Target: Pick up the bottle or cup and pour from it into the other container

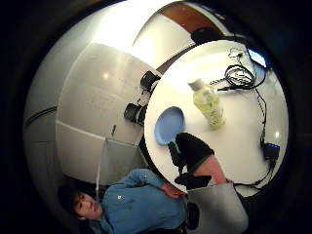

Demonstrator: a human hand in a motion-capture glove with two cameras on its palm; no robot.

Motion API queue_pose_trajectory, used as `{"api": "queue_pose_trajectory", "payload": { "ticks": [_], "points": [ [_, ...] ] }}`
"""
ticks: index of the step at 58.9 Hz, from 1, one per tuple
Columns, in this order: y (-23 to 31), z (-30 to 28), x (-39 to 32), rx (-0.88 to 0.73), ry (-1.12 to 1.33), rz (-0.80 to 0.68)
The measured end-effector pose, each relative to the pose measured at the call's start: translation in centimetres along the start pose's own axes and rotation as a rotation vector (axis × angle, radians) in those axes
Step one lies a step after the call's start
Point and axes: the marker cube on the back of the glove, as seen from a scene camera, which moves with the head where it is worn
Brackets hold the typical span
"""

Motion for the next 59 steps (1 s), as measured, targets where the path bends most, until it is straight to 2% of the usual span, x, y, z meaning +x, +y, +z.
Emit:
{"api": "queue_pose_trajectory", "payload": {
  "ticks": [21, 59],
  "points": [
    [-0.9, 0.5, 4.1, 0.053, -0.264, 0.037],
    [-5.0, 7.2, 3.9, -0.183, -0.482, 0.044]
  ]
}}
